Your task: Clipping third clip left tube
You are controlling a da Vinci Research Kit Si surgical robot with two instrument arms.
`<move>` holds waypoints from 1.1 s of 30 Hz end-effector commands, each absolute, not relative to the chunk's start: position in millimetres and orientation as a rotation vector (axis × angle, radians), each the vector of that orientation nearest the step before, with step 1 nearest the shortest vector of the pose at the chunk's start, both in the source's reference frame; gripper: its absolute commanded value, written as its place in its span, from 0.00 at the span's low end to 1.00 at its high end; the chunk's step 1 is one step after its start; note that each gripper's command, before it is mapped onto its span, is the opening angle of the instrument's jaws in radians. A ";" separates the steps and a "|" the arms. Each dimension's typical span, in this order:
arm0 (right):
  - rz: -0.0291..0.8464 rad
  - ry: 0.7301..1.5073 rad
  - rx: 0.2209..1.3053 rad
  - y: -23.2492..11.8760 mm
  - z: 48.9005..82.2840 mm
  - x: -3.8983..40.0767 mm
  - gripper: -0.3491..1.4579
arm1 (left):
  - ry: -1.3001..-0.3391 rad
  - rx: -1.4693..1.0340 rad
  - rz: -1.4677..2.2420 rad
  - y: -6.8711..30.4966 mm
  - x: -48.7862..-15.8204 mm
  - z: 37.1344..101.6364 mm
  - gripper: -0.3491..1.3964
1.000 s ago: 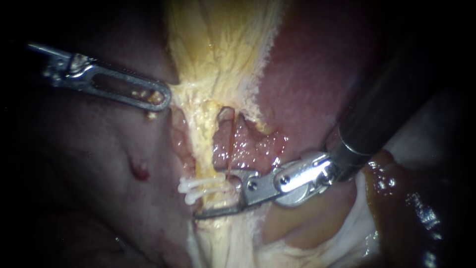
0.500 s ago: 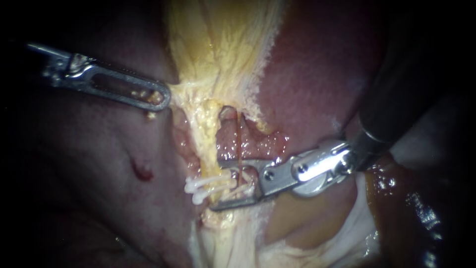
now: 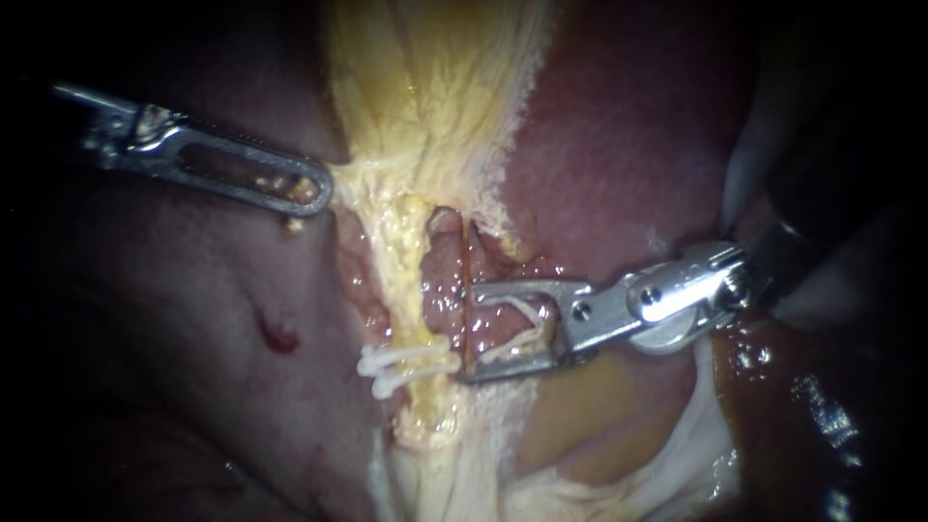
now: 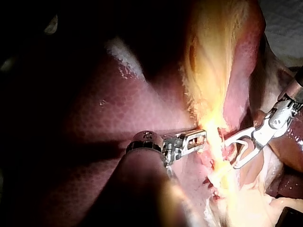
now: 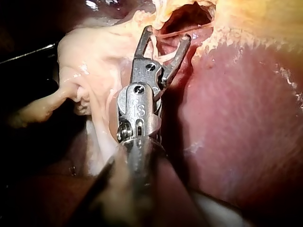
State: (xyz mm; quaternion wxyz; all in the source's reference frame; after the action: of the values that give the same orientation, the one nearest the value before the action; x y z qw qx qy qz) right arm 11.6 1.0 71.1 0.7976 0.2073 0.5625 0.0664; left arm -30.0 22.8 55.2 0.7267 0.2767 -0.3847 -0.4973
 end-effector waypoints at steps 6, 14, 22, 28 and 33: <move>0.142 1.213 0.449 1.0 70.4 11.4 0.46 | -0.848 0.610 -1.096 22.8 -30.0 55.2 0.00; 0.146 1.226 0.452 0.9 69.0 11.3 0.47 | -0.848 0.610 -1.096 22.8 -30.0 55.2 0.00; 0.155 1.245 0.455 1.1 67.3 11.3 0.47 | -0.848 0.610 -1.096 22.8 -30.0 55.2 0.00; 0.161 1.253 0.455 1.2 66.6 11.7 0.47 | -0.848 0.610 -1.096 22.8 -30.0 55.2 0.00; 0.163 1.256 0.454 1.3 67.2 12.5 0.47 | -0.848 0.610 -1.096 22.8 -30.0 55.2 0.00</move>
State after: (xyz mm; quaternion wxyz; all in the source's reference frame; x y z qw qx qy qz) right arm 12.7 1.3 67.2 0.7814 0.2113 0.5825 0.0740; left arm -30.0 22.8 55.2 0.7269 0.2768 -0.3849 -0.4969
